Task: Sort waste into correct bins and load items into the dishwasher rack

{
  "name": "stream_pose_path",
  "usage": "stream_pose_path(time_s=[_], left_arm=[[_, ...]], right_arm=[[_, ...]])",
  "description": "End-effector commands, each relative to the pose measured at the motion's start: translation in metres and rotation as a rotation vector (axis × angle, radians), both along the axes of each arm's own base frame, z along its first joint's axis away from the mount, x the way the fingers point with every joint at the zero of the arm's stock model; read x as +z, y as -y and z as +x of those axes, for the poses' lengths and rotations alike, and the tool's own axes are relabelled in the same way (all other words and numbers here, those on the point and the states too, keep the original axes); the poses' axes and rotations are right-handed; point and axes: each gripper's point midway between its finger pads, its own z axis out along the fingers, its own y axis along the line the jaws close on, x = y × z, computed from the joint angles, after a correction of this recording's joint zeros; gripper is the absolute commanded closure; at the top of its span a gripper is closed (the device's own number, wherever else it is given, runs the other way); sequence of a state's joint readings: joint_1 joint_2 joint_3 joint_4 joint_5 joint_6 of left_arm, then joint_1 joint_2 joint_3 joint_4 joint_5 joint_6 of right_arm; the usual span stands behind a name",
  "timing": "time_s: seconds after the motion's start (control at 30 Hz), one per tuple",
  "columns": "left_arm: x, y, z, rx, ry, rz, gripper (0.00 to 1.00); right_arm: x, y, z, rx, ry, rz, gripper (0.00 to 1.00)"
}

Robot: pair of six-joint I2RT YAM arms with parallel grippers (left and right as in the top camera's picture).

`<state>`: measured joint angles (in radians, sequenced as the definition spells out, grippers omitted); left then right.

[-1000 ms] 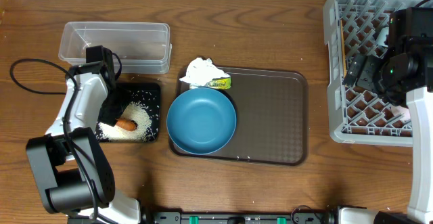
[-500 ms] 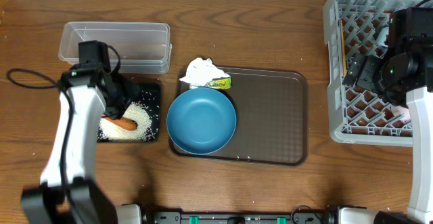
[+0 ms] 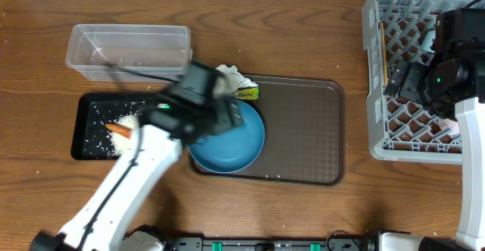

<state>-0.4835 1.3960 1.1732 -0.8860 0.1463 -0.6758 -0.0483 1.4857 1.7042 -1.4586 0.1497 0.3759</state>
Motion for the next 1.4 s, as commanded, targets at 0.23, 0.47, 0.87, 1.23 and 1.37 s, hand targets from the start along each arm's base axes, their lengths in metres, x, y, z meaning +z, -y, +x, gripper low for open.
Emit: stream_pose_path(time_s=[0.23,0.47,0.87,1.23,1.37], left_arm=[[-0.081,0.047,-0.036,-0.218,-0.175,0.225,0.04],[-0.100,0.064,-0.041,-0.269,-0.187,0.244,0.05],[-0.079,0.056,-0.033,-0.232,-0.180,0.231,0.10],[-0.004,-0.016,0.003,0.025,-0.042,0.118,0.10],[0.003,-0.050,0.006,0.134,-0.054,0.117,0.10]], right_arm=[[-0.002,0.003,0.000,-0.022,-0.007,0.005,0.01],[-0.002,0.003,0.000,-0.022,-0.007,0.005,0.01],[-0.002,0.003,0.000,-0.022,-0.006,0.005,0.01],[-0.002,0.003,0.000,-0.022,-0.006,0.005,0.01],[-0.002,0.003,0.000,-0.022,-0.007,0.005,0.01]])
